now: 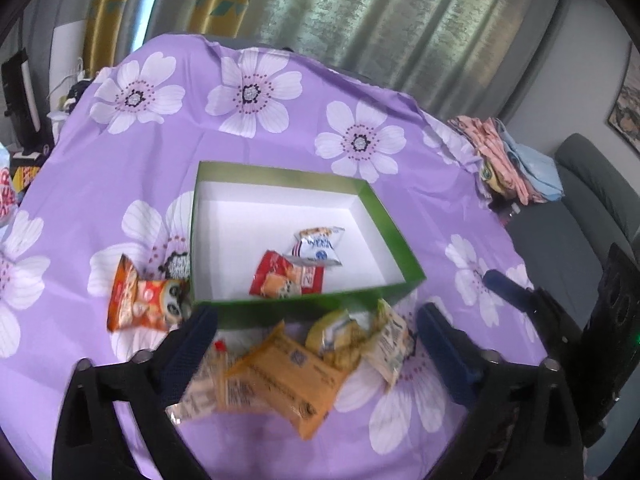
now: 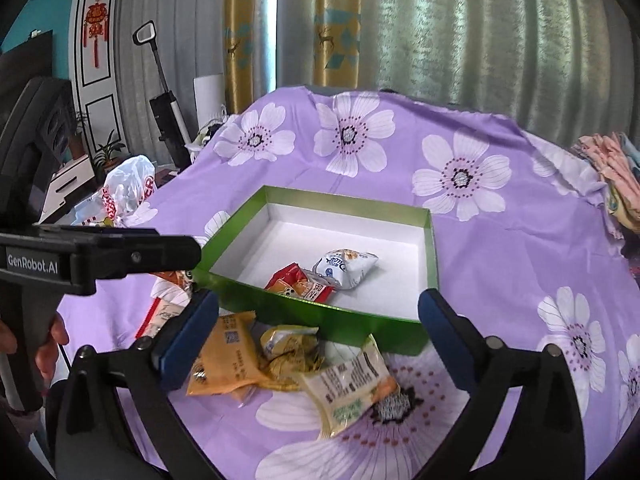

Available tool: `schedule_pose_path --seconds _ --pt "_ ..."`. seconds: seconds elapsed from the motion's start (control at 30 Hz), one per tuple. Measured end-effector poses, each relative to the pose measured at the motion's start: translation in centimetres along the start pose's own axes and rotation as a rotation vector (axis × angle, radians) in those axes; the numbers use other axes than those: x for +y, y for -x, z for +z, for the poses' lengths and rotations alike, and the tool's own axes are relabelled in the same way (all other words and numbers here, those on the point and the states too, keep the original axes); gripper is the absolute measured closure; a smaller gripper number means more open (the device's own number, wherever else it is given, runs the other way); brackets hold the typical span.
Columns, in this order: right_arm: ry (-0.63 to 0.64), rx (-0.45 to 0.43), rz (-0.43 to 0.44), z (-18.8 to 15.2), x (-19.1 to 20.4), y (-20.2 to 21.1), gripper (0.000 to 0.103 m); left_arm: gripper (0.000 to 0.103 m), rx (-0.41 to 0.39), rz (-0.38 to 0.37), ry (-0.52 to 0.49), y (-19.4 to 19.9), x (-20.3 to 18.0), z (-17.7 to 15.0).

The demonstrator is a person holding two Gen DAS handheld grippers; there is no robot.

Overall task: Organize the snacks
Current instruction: 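Withdraw the left gripper and move it toward the orange-yellow packet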

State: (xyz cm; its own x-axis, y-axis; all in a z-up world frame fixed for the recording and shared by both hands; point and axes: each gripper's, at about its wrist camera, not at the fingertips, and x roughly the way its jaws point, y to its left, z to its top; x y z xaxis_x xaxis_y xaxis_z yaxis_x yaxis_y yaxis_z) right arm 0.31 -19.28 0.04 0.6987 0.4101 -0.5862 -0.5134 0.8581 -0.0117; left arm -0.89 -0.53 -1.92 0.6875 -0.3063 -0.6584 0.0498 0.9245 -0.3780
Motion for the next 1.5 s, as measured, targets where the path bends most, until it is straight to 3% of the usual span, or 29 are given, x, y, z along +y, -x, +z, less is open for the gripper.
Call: schedule_pose_path --seconds 0.67,1.5 --pt "-0.024 -0.044 -0.015 -2.0 1.3 5.6 0.001 0.001 0.014 -0.023 -0.006 3.1 -1.7 -3.5" --pt "-0.015 0.03 0.017 -3.6 2.8 3.9 0.001 0.001 0.062 -0.024 0.033 1.8 -0.4 -5.4"
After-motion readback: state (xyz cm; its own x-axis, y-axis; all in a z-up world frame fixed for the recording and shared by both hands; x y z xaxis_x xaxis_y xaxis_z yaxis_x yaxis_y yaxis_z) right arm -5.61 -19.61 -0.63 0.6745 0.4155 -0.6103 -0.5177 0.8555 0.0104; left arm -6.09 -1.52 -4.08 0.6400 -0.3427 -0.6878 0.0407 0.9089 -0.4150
